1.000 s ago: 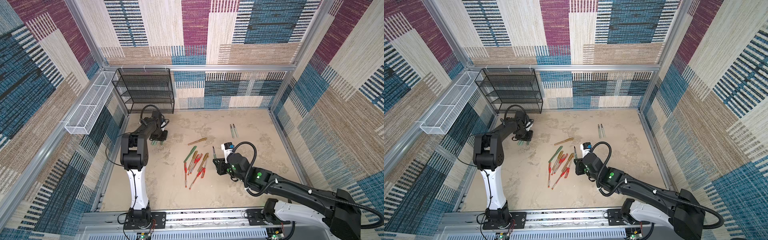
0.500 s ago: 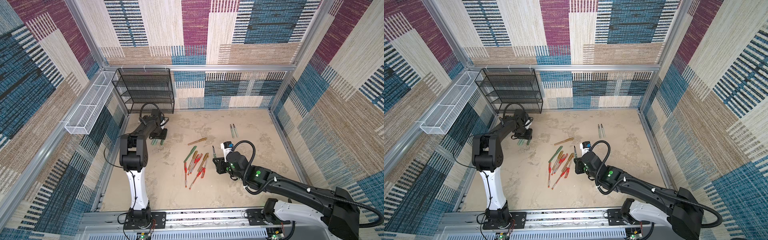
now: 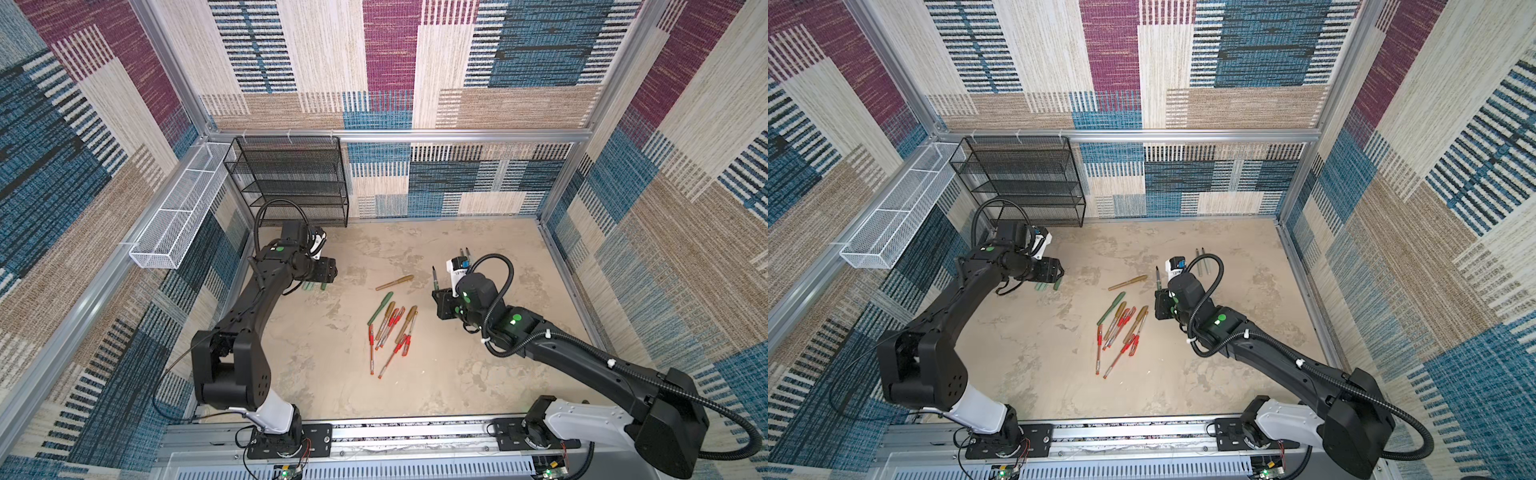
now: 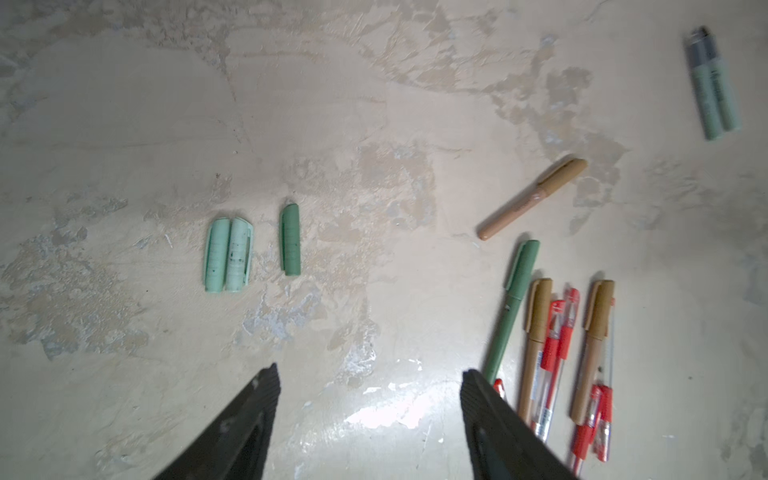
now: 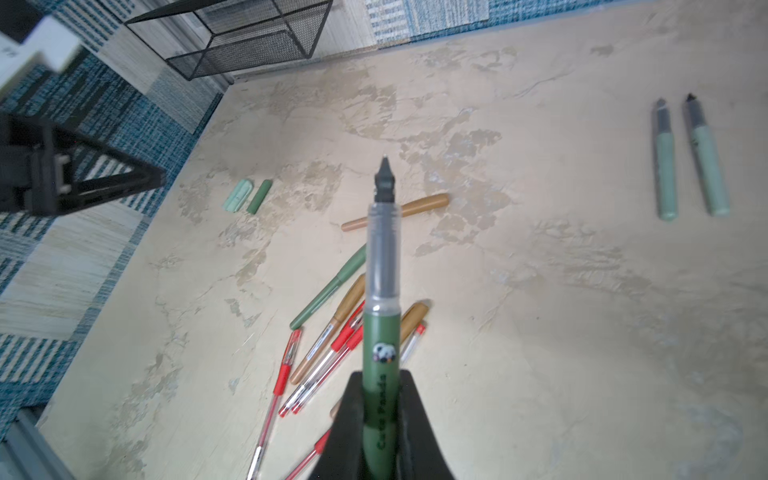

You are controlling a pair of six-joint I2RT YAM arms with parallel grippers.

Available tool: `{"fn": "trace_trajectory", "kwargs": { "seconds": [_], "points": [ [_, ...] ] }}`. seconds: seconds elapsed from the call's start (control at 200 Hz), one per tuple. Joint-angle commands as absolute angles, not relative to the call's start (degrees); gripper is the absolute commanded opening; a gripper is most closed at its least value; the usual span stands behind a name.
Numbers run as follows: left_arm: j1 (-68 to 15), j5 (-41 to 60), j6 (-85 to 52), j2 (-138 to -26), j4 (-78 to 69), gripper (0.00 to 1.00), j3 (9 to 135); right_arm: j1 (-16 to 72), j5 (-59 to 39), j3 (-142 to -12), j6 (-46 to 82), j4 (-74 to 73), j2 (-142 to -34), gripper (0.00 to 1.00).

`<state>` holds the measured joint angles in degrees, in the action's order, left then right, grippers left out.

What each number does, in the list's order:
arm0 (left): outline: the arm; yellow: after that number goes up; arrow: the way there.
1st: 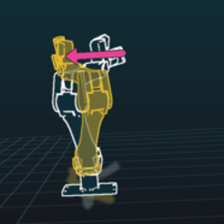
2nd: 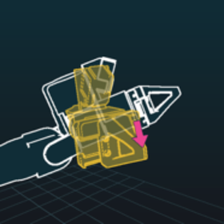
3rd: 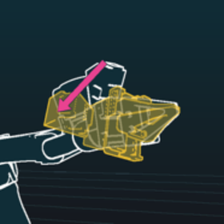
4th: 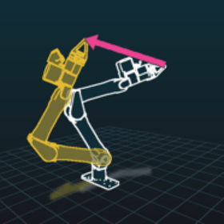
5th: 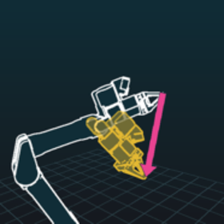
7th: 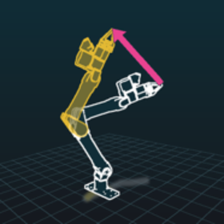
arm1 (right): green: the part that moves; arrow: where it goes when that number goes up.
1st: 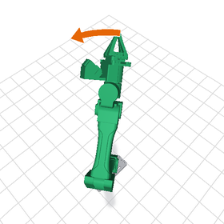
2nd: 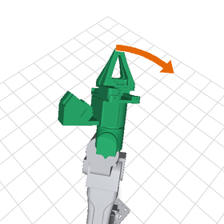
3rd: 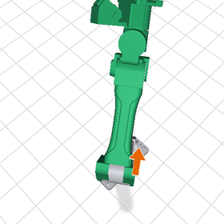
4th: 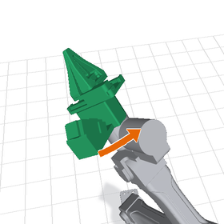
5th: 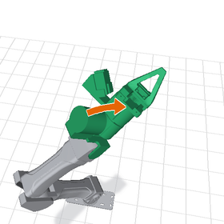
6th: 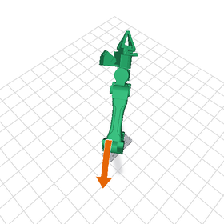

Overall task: Open the pen caps
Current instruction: 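Lower the cap by the mint caps with left while right carries pen away, then lay the uncapped dark green pen beside the other uncapped pens, open right gripper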

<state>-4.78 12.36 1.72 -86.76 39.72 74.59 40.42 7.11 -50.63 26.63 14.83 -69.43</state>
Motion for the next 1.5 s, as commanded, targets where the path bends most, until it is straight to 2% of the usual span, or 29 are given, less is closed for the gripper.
{"fn": "trace_trajectory", "kwargs": {
  "seconds": [0.0,0.145,0.341,0.561,0.882,1.297,1.493],
  "points": [
    [-4.9,16.9,1.2,-79.7,35.0,0.81,69.0,38.0,4.8,-54.8,20.7,17.0,-72.5,0.0],
    [-4.8,16.2,2.2,-69.7,32.4,0.9,61.7,32.2,2.5,-61.5,15.9,20.1,-77.9,0.0],
    [-4.8,14.3,3.2,-61.1,36.4,1.0,57.3,23.6,-1.4,-69.4,10.3,23.1,-85.1,0.0],
    [0.0,18.8,0.1,-53.5,30.2,0.99,48.8,15.4,-3.3,-75.6,6.8,25.2,-93.3,0.0],
    [1.8,21.2,1.3,-53.1,26.2,0.99,45.3,5.4,-2.7,-85.2,3.8,29.4,-108.7,0.01],
    [1.8,22.0,1.1,-52.4,24.8,0.99,43.8,2.1,-4.5,-96.3,2.5,33.1,-123.7,0.03],
    [1.9,21.2,1.2,-52.1,25.1,1.0,44.1,2.0,-4.5,-96.6,2.9,32.9,-125.3,0.05]
  ]
}}
